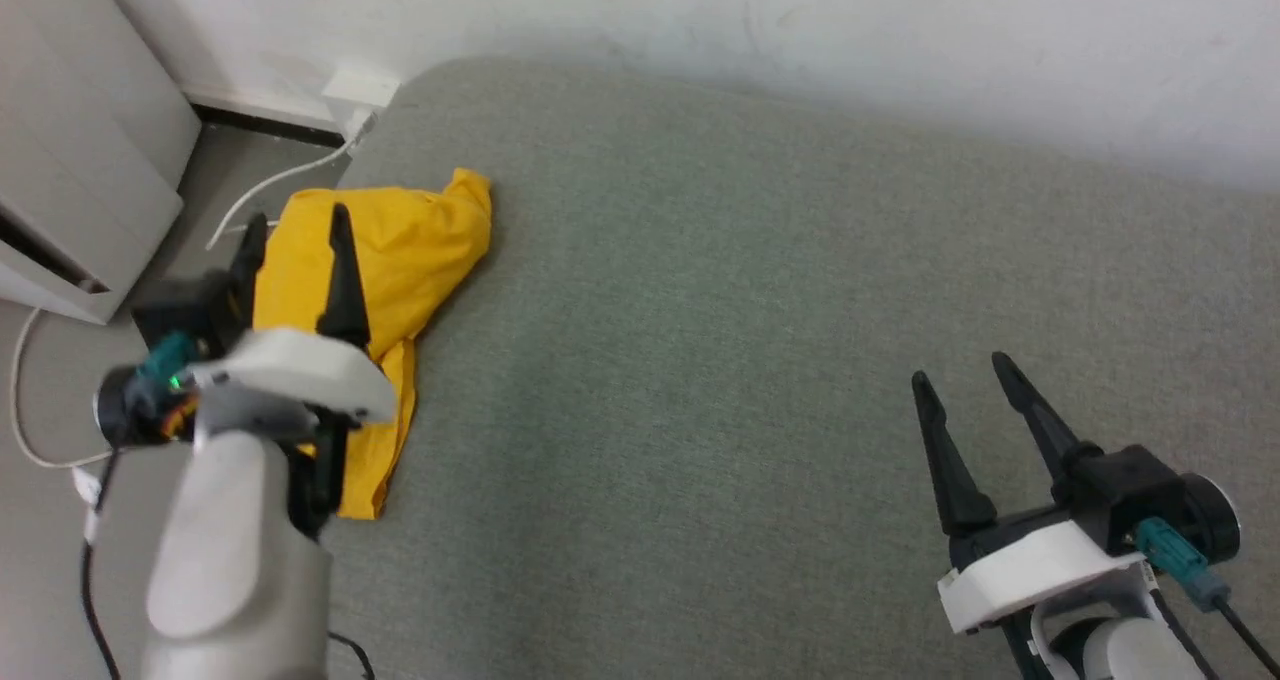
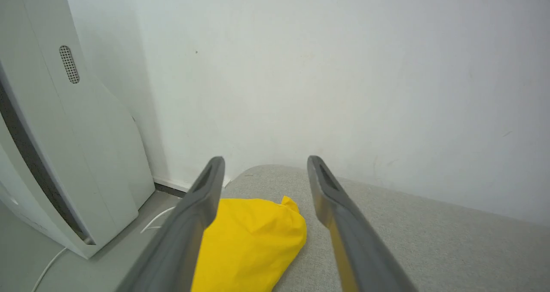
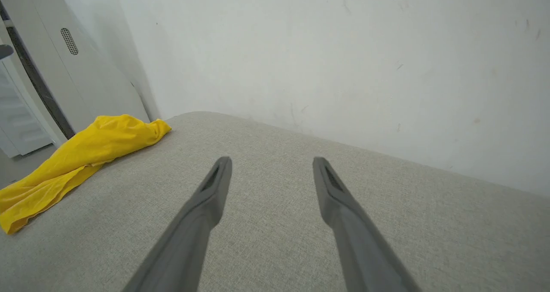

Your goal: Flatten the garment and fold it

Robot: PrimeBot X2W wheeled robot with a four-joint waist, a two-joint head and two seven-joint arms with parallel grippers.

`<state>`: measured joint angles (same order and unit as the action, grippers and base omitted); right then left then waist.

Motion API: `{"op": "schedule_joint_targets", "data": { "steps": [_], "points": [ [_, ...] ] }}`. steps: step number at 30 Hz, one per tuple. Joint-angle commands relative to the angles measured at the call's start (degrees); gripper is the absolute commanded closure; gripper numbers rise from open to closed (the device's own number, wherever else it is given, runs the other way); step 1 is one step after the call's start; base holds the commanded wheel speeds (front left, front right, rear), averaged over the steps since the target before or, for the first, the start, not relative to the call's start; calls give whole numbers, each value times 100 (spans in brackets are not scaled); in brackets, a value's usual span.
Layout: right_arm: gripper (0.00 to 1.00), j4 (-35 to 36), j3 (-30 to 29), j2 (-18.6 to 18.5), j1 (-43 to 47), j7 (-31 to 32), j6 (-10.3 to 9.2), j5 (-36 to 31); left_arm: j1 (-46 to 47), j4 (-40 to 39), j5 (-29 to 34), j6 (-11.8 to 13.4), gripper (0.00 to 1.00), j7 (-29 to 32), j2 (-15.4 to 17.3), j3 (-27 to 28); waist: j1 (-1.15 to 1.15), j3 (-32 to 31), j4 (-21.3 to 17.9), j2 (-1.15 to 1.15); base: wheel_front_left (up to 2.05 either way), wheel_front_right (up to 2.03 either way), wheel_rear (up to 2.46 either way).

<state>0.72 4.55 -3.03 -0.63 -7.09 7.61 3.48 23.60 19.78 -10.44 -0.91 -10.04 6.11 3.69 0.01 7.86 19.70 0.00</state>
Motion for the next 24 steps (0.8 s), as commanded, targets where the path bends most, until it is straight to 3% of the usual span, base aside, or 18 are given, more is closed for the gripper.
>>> {"op": "schedule_joint_targets", "data": {
  "steps": [1,10,21,22,23,24],
  "points": [
    [0,31,17,11,-118,-20,-10,-26,336,290,-66,-77,0,128,148,43,-1,257,-221,0,0,0,0],
    [0,-60,117,12,-411,-143,-10,91,1592,2323,-369,-344,0,1820,924,74,-1,846,-690,0,0,0,0],
    [0,-163,213,14,-798,-263,-12,95,2416,4130,-670,-485,0,3672,1287,-57,-1,1467,-799,0,0,0,0],
    [0,-178,223,14,-822,-275,-12,97,2493,4255,-688,-483,10,3818,1297,-72,-1,1495,-792,0,0,0,0],
    [0,-198,233,15,-848,-286,-12,99,2567,4378,-714,-463,63,3951,1302,-73,-1,1517,-783,0,0,0,0],
    [0,-223,247,15,-873,-296,-12,101,2628,4506,-743,-445,100,4097,1308,-74,-1,1532,-777,0,0,0,0]
  ]
}}
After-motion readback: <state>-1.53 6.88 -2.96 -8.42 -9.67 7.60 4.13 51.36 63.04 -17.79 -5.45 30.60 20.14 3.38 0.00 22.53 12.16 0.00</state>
